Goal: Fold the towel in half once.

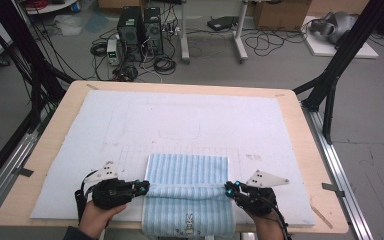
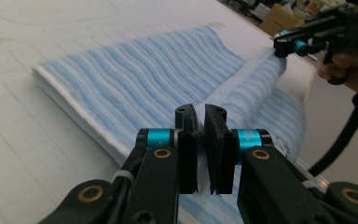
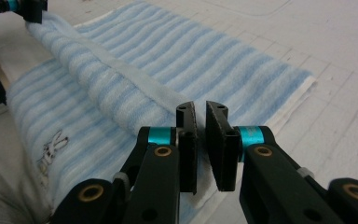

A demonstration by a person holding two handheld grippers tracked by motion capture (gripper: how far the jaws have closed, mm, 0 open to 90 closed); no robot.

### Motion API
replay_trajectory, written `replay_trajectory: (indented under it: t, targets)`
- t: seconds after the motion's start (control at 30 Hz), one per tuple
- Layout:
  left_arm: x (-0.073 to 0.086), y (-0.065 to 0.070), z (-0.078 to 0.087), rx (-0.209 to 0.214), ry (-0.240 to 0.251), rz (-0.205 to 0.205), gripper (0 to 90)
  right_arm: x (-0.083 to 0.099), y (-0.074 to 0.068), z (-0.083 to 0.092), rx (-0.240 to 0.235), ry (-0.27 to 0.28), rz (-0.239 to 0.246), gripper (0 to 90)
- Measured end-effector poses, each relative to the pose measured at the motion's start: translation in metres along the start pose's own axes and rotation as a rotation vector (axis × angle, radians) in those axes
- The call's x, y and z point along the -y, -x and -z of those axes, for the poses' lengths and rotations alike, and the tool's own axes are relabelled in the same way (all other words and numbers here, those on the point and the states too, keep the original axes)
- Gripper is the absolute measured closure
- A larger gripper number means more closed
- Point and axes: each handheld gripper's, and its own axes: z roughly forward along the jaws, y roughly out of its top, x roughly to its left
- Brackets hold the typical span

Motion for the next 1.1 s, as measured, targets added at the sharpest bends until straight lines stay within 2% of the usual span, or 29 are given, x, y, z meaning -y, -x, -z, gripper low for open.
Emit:
replay_trajectory:
  t: [0.07,0.1,0.17,0.23,0.33,0.43,0.53,0.67,0.77,0.87,0.9,0.93,1.03,1.1]
  targets:
    - [0.003,0.001,0.001,0.018,-0.015,0.005,80.9,0.004,-0.001,0.001,-0.002,-0.003,-0.009,82.8]
    - [0.004,0.001,0.000,0.023,-0.026,0.010,76.4,0.006,-0.001,0.002,-0.005,-0.004,-0.011,82.7]
    - [0.004,0.000,0.001,0.007,-0.029,0.014,64.9,0.008,-0.001,0.003,-0.013,-0.007,-0.014,82.0]
    - [0.000,-0.002,0.002,-0.010,-0.014,0.021,54.4,0.009,-0.003,0.006,-0.027,-0.004,-0.021,77.4]
    - [-0.010,-0.008,0.004,-0.032,0.022,0.017,47.4,0.006,-0.003,0.011,-0.048,0.035,-0.025,71.1]
    - [-0.023,-0.012,0.007,-0.053,0.061,0.007,43.5,-0.002,0.000,0.016,-0.014,0.056,-0.026,66.2]
    - [-0.034,-0.018,0.008,-0.077,0.099,0.009,40.9,-0.011,0.010,0.014,0.052,0.058,-0.039,62.0]
    - [-0.044,-0.034,-0.003,-0.119,0.099,0.018,39.4,-0.022,0.028,-0.002,0.117,0.032,-0.067,57.2]
    - [-0.046,-0.045,-0.015,-0.142,0.109,-0.007,36.7,-0.029,0.039,-0.020,0.140,-0.010,-0.075,56.0]
    - [-0.048,-0.053,-0.027,-0.198,0.099,0.000,34.4,-0.034,0.045,-0.038,0.164,-0.054,-0.062,52.2]
    - [-0.048,-0.057,-0.030,-0.229,0.094,0.000,34.4,-0.036,0.047,-0.042,0.172,-0.067,-0.057,51.3]
    - [-0.048,-0.060,-0.034,-0.249,0.091,0.016,34.7,-0.037,0.049,-0.047,0.176,-0.078,-0.061,50.2]
    - [-0.045,-0.069,-0.043,-0.281,0.034,0.055,35.3,-0.039,0.054,-0.059,0.191,-0.114,-0.052,50.3]
    - [-0.043,-0.072,-0.049,-0.289,-0.018,0.069,38.8,-0.038,0.055,-0.065,0.189,-0.143,-0.047,53.5]
